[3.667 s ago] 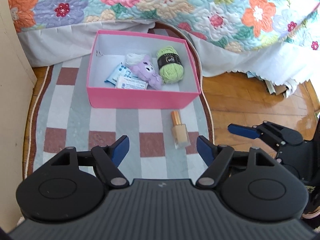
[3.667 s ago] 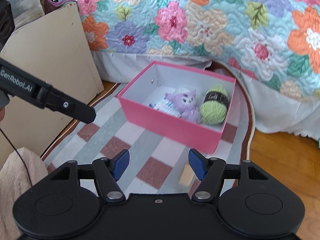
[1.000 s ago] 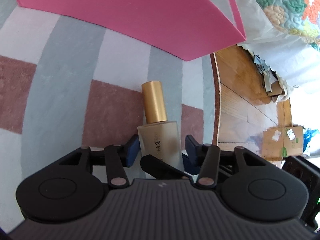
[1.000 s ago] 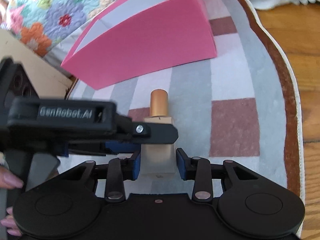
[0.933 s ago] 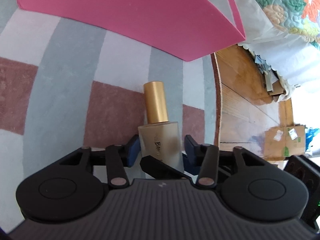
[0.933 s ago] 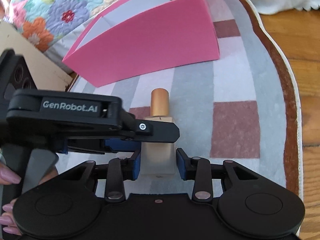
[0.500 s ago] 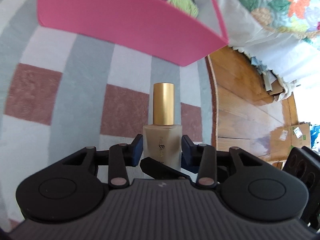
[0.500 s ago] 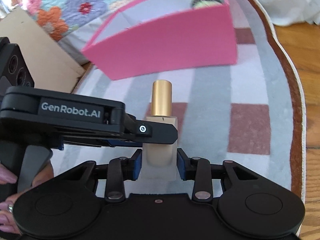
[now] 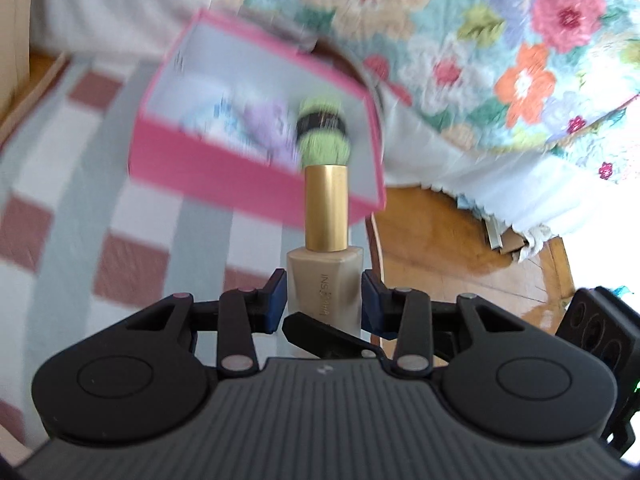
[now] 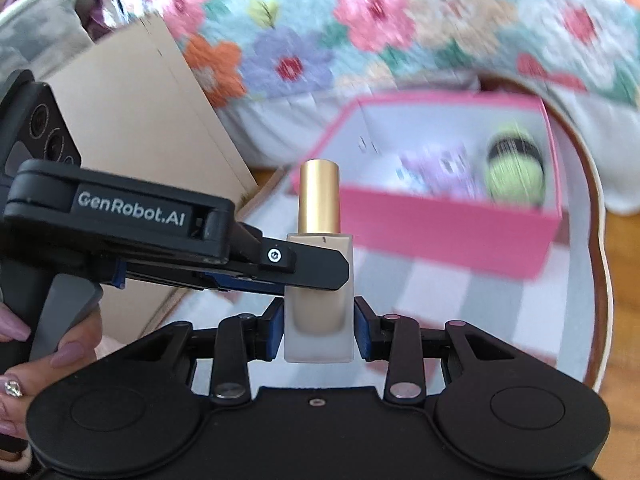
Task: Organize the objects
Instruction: 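Lift the foundation bottle with the left tool and carry it into the pink box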
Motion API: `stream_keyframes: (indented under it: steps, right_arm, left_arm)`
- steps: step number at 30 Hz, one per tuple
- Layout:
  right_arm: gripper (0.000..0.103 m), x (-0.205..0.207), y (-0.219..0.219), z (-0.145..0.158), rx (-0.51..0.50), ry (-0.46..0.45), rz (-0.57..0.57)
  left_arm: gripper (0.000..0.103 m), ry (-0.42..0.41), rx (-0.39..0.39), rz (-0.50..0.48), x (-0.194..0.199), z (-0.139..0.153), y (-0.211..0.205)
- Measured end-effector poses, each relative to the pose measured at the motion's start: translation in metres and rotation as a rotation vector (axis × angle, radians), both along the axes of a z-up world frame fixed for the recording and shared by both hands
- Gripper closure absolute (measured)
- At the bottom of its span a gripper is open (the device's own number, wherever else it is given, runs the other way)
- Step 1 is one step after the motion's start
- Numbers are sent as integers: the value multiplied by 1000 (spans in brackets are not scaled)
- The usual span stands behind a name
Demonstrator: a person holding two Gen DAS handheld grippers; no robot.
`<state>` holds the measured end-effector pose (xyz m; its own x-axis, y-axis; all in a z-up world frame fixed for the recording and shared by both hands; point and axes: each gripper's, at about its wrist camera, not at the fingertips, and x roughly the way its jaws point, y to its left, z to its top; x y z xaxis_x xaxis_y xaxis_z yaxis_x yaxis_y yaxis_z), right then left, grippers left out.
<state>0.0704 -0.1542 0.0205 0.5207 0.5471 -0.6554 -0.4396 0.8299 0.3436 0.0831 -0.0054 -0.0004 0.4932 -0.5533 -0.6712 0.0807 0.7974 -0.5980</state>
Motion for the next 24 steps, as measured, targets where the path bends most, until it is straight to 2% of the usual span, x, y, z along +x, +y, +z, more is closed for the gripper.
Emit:
stream_keyframes:
  steps: [4, 7, 10, 12, 16, 18, 24]
  right_arm:
    - [62, 31, 8, 24, 30, -36, 34]
    - [62, 59, 16, 39, 36, -56, 65]
    - [63, 90, 25, 48, 7, -64, 89]
    - [63, 116, 29, 47, 9, -37, 87]
    - [63, 178, 28, 24, 113, 88, 64]
    - [63, 205, 25, 7, 157, 162, 34]
    - [63, 253, 15, -50, 198, 319, -56]
  left_arm:
    - [65, -35, -11, 7, 29, 28, 19]
    - [65, -72, 28, 25, 52, 48, 25]
    - [64, -75, 63, 60, 82, 55, 27]
    - [64, -66, 83, 81, 103, 55, 29]
    - [64, -20, 155, 96, 157, 42, 28]
    - [64, 30, 159, 97, 181, 28, 28]
    - [63, 137, 218, 67, 241, -21, 12]
